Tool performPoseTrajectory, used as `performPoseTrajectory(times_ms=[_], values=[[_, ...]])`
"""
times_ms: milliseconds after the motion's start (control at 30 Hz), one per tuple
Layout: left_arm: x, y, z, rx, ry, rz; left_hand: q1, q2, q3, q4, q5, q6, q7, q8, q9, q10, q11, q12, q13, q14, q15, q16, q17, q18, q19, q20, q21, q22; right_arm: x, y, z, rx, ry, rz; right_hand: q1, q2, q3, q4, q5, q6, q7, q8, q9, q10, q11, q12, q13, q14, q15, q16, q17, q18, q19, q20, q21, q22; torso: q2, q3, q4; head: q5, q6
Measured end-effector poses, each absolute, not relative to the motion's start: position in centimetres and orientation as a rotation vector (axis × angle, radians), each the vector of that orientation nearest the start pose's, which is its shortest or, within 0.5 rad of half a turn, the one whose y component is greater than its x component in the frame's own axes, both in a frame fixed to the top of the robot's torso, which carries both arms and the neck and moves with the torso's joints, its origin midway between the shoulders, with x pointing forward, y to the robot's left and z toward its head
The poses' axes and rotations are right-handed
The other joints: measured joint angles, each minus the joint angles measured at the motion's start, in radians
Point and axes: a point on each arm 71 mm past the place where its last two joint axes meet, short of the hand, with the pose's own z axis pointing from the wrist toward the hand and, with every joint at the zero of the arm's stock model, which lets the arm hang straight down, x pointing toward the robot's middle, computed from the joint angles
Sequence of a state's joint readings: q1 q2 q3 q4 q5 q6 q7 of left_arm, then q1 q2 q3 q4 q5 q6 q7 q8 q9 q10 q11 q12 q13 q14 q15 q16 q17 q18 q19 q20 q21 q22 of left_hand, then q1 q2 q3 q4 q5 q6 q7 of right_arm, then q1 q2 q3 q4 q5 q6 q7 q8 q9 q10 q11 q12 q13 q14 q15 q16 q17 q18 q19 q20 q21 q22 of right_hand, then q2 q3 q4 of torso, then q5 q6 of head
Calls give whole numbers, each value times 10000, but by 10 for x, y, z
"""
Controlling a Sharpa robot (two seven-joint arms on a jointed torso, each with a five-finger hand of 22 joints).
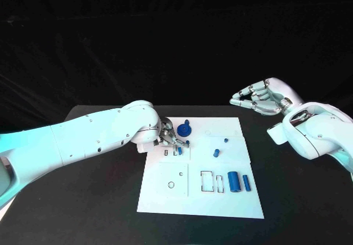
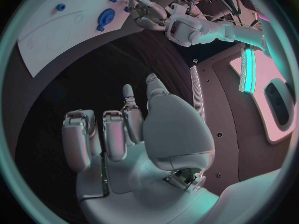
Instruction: Assemble the parts on the task board
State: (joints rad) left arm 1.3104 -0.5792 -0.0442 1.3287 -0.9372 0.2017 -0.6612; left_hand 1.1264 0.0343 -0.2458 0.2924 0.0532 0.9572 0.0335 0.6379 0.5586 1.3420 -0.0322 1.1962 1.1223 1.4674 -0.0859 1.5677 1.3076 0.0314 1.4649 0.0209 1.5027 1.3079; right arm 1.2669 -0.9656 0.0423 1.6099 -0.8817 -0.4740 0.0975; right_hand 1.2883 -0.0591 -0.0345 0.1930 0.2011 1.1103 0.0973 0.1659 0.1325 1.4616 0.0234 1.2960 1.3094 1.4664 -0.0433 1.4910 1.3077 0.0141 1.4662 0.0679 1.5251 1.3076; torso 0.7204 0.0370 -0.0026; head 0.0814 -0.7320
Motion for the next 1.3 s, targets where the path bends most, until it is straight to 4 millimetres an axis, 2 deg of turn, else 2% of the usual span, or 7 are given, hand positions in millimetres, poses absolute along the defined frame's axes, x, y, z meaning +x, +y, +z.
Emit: performPoseTrajectory(times_ms=[167, 367, 567, 700, 967, 1133, 1300], values=[[520, 139, -193, -2040, 24008, -3738, 117, 117, 29, -29, 0, -71, 2, 10, 76, 0, 0, 0, 10, 0, 0, 0, 0, 1, 0, 0, 0, -1, 489, -241, -105, 3442, 14216, 9990, 42, 42, -28, -27, 44, -53, -21, 46, 32, 0, 0, -21, 14, 0, 0, 0, -1, 0, 0, 1, 0, 0, 0, 0, 1, -11, -17], [520, 138, -195, -1978, 24067, -3643, 458, 421, 202, -107, 0, -141, 3, 73, 233, 0, 0, 45, 21, 0, 0, 0, -1, 1, 0, 1, -1, -1, 489, -241, -106, 3421, 14236, 9960, 57, 57, -109, -26, 253, -127, 1, 117, 119, -1, 0, -48, 6, 0, 0, -39, -1, 0, -1, 1, -40, -1, 0, 2, 7, -11, -38], [521, 137, -195, -1944, 24086, -3613, 860, 530, 532, -136, 0, -176, 37, 106, 388, -1, 0, 45, 34, 0, 1, 0, -1, 1, -1, 1, -1, -1, 490, -240, -107, 3417, 14275, 9944, 110, 109, -137, -54, 335, -137, -10, 159, 169, -1, 1, -93, 16, 0, 1, -40, -2, 0, -1, 1, -40, -2, 0, 10, 12, -3, -58], [521, 135, -195, -1897, 24097, -3630, 915, 474, 712, -102, 0, -212, 2, 106, 460, -1, 1, 45, 42, 0, 0, 0, -1, 0, -1, 1, -1, -2, 490, -239, -108, 3414, 14311, 9944, 120, 119, -159, -32, 390, -170, 23, 159, 189, -1, 1, -93, 16, 0, 1, -40, -2, 0, -1, 2, -39, -2, 0, 13, 13, 8, -68], [520, 132, -195, -1834, 24108, -3658, 1186, 203, 1455, -74, 0, -249, 36, 106, 645, -1, 1, 45, 54, 0, 1, 0, -2, 1, -1, 1, -1, -2, 491, -239, -110, 3412, 14378, 9938, 120, 119, -164, -27, 431, -206, -13, 187, 209, -1, 1, -92, 5, 0, 1, -40, -3, 0, -1, 2, -39, -3, 0, 17, 10, 28, -103], [520, 132, -195, -1827, 24106, -3662, 1716, 176, 2309, -196, 4, -323, -37, 55, 736, -1, 1, 45, 54, -4, -4, 0, -2, 0, -1, 1, -1, -3, 491, -239, -110, 3415, 14422, 9918, 120, 118, -193, -55, 488, -206, -12, 196, 225, -1, 1, -91, 5, 0, 1, -40, -3, 0, -1, 2, -39, 4, -1, 18, 11, 32, -117], [521, 131, -193, -1821, 24061, -3704, 2367, 108, 3302, -585, 516, -508, -27, -125, 733, -58, -55, 23, 33, -1, -72, 0, -2, 1, 35, -34, -1, -3, 491, -239, -112, 3418, 14473, 9898, 120, 118, -193, -55, 541, -239, 20, 196, 243, -1, 2, -89, 5, 0, 2, -40, -4, 0, -1, 2, -39, 5, -2, 17, 12, 33, -136]])
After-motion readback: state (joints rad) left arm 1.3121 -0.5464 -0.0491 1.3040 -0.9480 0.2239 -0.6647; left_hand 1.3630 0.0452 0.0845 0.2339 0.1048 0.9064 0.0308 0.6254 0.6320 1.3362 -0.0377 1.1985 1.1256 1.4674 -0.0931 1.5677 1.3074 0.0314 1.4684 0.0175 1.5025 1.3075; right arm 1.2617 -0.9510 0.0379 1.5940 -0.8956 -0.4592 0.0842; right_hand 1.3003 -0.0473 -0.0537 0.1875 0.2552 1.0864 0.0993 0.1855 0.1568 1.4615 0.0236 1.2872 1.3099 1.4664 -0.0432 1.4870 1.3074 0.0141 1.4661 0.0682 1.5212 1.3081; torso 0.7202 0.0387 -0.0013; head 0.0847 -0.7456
